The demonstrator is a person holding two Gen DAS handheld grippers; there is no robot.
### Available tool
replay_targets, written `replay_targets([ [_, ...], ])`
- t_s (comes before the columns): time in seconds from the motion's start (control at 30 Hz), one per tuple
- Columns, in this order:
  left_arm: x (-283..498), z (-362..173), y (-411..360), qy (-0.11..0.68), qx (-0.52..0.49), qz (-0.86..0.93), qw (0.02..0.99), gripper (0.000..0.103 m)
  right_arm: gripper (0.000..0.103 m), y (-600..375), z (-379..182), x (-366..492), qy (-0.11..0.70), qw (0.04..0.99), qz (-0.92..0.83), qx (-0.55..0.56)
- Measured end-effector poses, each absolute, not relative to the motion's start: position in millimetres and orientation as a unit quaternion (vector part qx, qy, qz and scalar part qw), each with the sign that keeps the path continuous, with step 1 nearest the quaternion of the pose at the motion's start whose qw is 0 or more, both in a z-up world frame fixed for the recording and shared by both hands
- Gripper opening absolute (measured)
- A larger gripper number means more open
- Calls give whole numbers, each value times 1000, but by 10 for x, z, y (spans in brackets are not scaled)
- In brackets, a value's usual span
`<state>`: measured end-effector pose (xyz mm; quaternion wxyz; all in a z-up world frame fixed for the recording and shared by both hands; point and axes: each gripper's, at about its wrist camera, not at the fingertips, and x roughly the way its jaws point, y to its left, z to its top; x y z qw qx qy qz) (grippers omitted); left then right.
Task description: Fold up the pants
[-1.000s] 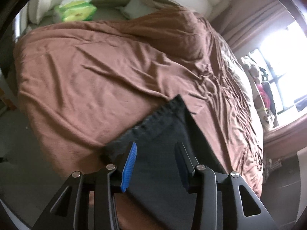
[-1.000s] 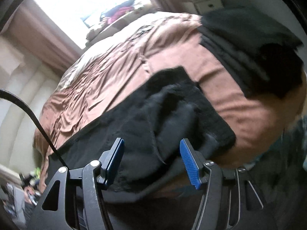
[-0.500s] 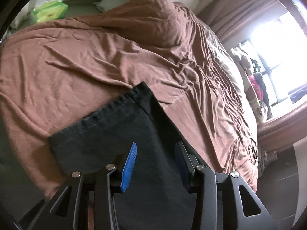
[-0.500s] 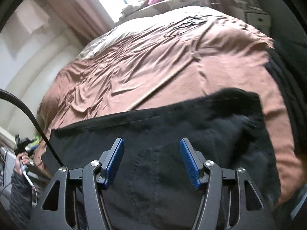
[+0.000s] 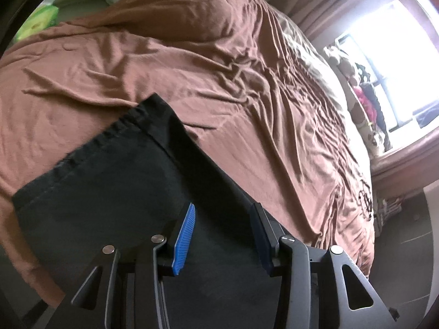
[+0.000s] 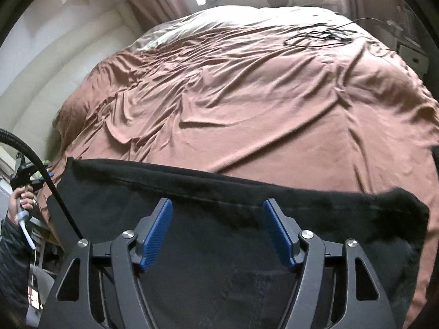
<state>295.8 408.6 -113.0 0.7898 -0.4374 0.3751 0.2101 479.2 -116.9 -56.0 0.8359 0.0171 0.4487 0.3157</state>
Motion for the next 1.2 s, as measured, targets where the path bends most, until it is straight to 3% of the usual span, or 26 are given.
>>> replay_targets([
  [0.07,3028,-1166,4054,374,-441,207,789,58,67,-985,-605,4879,451,830,328,5],
  [0.87,3854,-1724,3845,442,-429,229,754,58,67,663,-1124,5383,460,738,468,-160],
  [0.97,3871,-1766,3830,452,-426,235,748,58,59,853,-1180,5389,460,723,483,-182],
  [1.13,3926,-1791,3820,464,-420,250,739,58,58,1097,-1294,5453,464,706,492,-211],
  [1.2,3960,-1804,3807,468,-415,256,737,58,41,1155,-1346,5478,473,696,495,-216],
])
